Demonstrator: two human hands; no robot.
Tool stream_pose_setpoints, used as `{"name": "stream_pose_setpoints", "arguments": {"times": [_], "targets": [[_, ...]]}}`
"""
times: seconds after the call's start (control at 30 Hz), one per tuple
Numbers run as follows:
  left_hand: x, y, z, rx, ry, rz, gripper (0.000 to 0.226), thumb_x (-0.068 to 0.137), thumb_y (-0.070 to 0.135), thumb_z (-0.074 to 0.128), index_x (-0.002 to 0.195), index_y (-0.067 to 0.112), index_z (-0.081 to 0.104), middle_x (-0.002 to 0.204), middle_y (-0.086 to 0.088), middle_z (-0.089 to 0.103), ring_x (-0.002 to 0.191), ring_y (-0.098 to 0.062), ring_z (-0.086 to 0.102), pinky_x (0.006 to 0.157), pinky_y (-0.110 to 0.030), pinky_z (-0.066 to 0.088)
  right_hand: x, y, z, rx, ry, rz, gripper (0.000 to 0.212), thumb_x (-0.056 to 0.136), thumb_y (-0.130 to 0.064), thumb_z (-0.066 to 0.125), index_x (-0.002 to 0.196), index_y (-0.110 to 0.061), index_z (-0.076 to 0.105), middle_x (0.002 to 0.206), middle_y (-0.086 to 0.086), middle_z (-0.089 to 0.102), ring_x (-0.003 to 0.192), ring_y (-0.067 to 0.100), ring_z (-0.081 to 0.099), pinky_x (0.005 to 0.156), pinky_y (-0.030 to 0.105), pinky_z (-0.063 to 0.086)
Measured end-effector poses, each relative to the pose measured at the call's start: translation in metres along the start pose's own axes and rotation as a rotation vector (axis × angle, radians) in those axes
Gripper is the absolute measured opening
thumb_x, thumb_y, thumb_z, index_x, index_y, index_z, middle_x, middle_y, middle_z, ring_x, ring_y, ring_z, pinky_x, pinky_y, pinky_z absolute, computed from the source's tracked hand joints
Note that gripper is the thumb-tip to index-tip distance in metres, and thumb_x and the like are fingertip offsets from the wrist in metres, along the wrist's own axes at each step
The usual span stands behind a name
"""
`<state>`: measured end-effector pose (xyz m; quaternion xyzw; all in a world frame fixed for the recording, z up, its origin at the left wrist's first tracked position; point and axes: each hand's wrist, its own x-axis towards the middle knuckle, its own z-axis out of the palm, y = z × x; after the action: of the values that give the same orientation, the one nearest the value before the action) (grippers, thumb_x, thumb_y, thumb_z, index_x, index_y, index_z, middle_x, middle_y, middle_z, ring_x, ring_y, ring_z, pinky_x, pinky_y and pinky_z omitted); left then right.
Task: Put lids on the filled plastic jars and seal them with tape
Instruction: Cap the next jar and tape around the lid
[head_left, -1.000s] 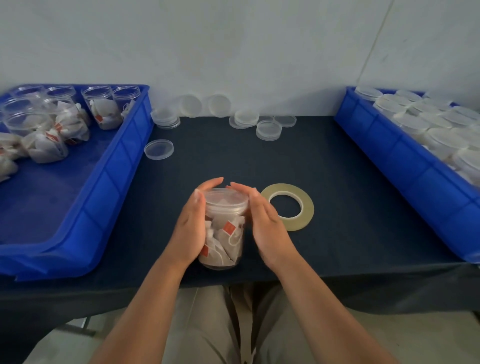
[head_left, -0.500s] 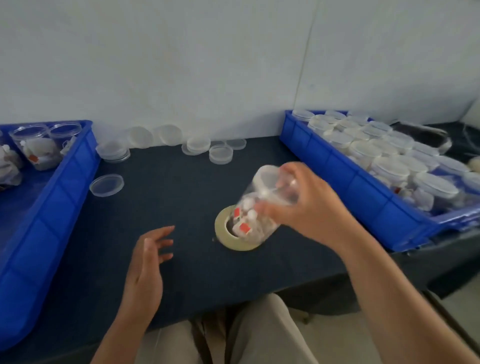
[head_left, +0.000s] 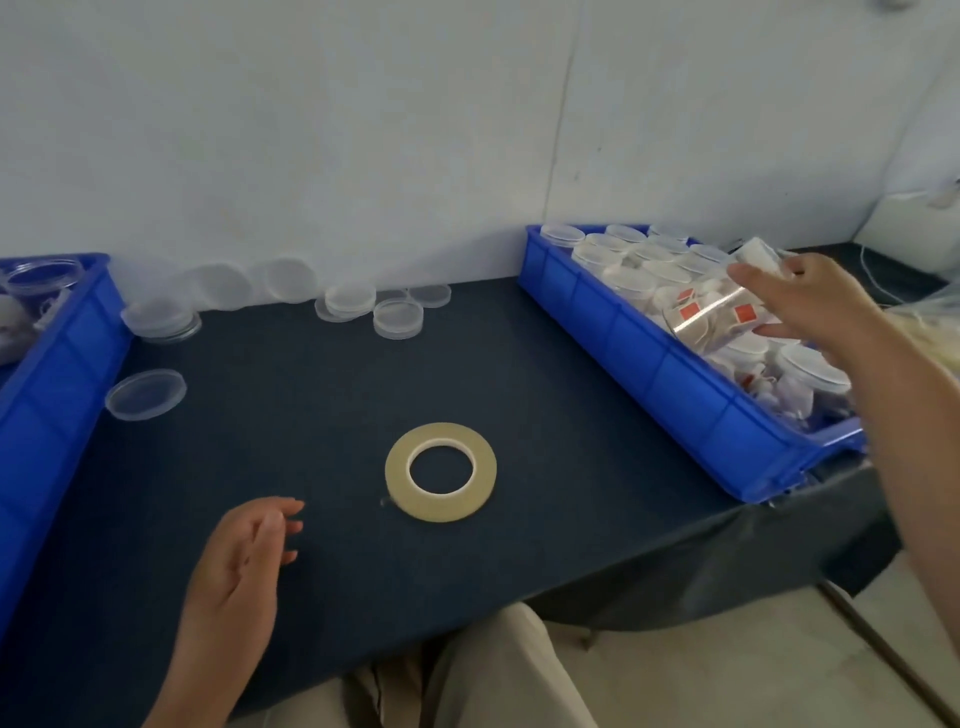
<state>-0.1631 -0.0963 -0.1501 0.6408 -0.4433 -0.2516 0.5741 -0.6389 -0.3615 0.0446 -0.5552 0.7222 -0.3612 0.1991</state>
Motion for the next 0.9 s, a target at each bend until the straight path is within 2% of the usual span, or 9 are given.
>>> {"name": "stream_pose_setpoints", "arguments": {"times": [0.07,0.13,0.3,0.43,0.57,0.7,0.8,0.87,0.9], "targets": [[-0.001,0.001,0.001,0.005,-0.013,0.014,0.035,0.096,0.051,0.044,0.107,0.031,0.071,0.115,0.015,0.068,0.1,-0.002,0.068,0.077,-0.012,0.055,0.007,0.003,0.0,-0.071,-0.023,-0.049,0.098,0.076,-0.074,0.073,0.152,-0.018,0.048,0.142,0.006,0.057,0.097,0.017,0.068,0.061,0.032,0.059],[-0.002,0.003,0.001,0.018,-0.03,0.017,0.035,0.094,0.05,0.046,0.107,0.029,0.07,0.112,0.017,0.068,0.097,-0.001,0.068,0.075,-0.007,0.052,0.014,0.003,0.0,-0.197,-0.018,-0.125,0.085,0.084,-0.066,0.069,0.152,-0.019,0.048,0.144,0.006,0.057,0.087,0.009,0.061,0.054,0.024,0.047],[-0.001,-0.002,0.0,0.03,-0.047,0.02,0.023,0.093,0.047,0.052,0.103,0.04,0.071,0.113,0.014,0.069,0.096,0.0,0.069,0.075,-0.008,0.053,0.026,-0.009,-0.005,-0.41,-0.116,-0.193,0.077,0.093,-0.059,0.069,0.154,-0.021,0.043,0.154,0.008,0.05,0.079,0.013,0.069,0.059,0.03,0.049],[-0.001,-0.01,-0.002,0.03,-0.043,0.032,0.022,0.093,0.048,0.055,0.107,0.042,0.071,0.116,0.011,0.07,0.1,-0.003,0.07,0.079,-0.012,0.056,0.036,-0.017,-0.021,-0.468,-0.205,-0.13,0.081,0.09,-0.066,0.07,0.153,-0.021,0.045,0.159,0.007,0.047,0.059,0.015,0.076,0.062,0.032,0.05],[0.001,-0.011,0.0,0.029,-0.05,0.031,0.021,0.093,0.047,0.056,0.106,0.041,0.071,0.117,0.012,0.07,0.1,-0.002,0.071,0.081,-0.015,0.057,0.04,-0.012,-0.018,-0.317,-0.129,-0.106,0.079,0.087,-0.062,0.075,0.149,-0.022,0.048,0.155,0.011,0.048,0.08,0.022,0.076,0.063,0.034,0.06],[0.001,-0.007,0.0,0.033,-0.057,0.032,0.02,0.092,0.045,0.056,0.106,0.042,0.071,0.116,0.013,0.07,0.098,0.001,0.07,0.079,-0.01,0.054,0.045,0.007,0.005,-0.217,-0.056,-0.059,0.075,0.092,-0.056,0.071,0.152,-0.021,0.043,0.151,0.009,0.049,0.101,0.024,0.069,0.064,0.033,0.059],[-0.001,-0.005,0.0,0.018,-0.048,0.035,0.019,0.092,0.044,0.056,0.104,0.042,0.071,0.114,0.013,0.071,0.098,0.0,0.07,0.079,-0.01,0.055,0.049,0.014,0.004,-0.314,-0.073,-0.089,0.072,0.091,-0.056,0.072,0.147,-0.02,0.046,0.132,0.007,0.059,0.091,0.022,0.069,0.058,0.034,0.057],[-0.002,-0.005,0.0,0.004,-0.037,0.031,0.019,0.092,0.043,0.057,0.103,0.04,0.072,0.113,0.011,0.071,0.098,-0.001,0.07,0.08,-0.013,0.055,0.05,0.018,0.0,-0.529,-0.102,-0.147,0.076,0.084,-0.058,0.078,0.141,-0.017,0.049,0.115,0.008,0.065,0.085,0.023,0.066,0.065,0.037,0.053],[-0.002,-0.005,0.001,0.01,-0.039,0.032,0.019,0.092,0.043,0.057,0.104,0.04,0.072,0.114,0.011,0.071,0.099,-0.001,0.07,0.081,-0.013,0.055,0.049,0.022,0.003,-0.625,-0.124,-0.175,0.08,0.083,-0.057,0.08,0.143,-0.014,0.049,0.117,0.012,0.066,0.089,0.025,0.063,0.071,0.038,0.051]]}}
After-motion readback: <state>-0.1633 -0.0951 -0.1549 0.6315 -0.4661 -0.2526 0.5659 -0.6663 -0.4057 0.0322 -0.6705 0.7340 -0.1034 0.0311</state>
